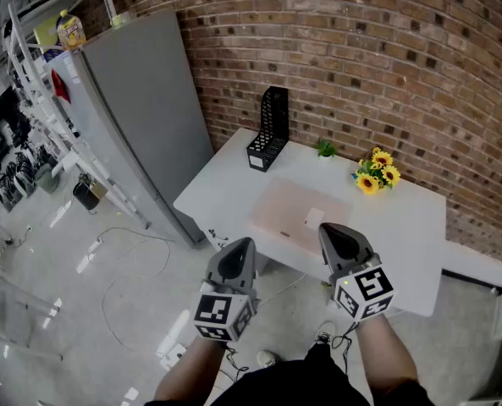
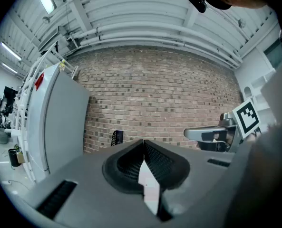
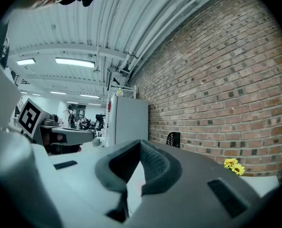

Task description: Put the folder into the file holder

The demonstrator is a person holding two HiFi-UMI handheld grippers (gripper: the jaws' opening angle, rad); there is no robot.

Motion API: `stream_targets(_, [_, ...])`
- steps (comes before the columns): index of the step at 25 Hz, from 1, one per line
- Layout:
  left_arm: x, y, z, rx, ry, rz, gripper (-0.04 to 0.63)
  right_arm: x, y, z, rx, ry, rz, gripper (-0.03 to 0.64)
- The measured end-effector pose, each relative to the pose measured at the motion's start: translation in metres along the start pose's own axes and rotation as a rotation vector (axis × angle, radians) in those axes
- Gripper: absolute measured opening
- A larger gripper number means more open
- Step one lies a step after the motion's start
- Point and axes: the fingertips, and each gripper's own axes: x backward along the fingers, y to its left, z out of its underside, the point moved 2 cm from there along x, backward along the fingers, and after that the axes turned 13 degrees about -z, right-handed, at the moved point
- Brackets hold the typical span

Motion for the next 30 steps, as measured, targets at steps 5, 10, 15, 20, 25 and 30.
stream_targets(5, [0.002, -0.001, 0.002, 0.001, 0.007, 0.007, 0.008, 0.002, 0.002, 0.002, -0.006, 0.005, 0.005, 0.003])
stream_targets(10, [0.005, 0.003, 0.002, 0.004, -0.001, 0.008, 0.008, 0.0, 0.006, 0.001, -0.025, -0.008, -0.003, 0.003])
stream_targets(15, [0.009, 0.011, 0.007, 0.005, 0.007, -0.003, 0.008, -0.003, 0.009, 0.004, -0.043, -0.019, 0.006, 0.003])
stream_targets(20, [0.014, 0.021, 0.015, 0.002, 0.027, -0.01, 0.009, -0.008, 0.015, 0.009, -0.048, -0.031, 0.007, 0.005])
stream_targets(25, [0.009, 0.029, 0.021, 0.007, 0.026, -0.016, 0.184, -0.023, 0.019, 0.016, -0.053, -0.025, -0.034, 0.213])
stream_targets(30, [-0.004, 0.037, 0.031, 0.014, 0.054, -0.045, 0.273, -0.043, 0.011, 0.024, -0.04, 0.007, -0.066, 0.297])
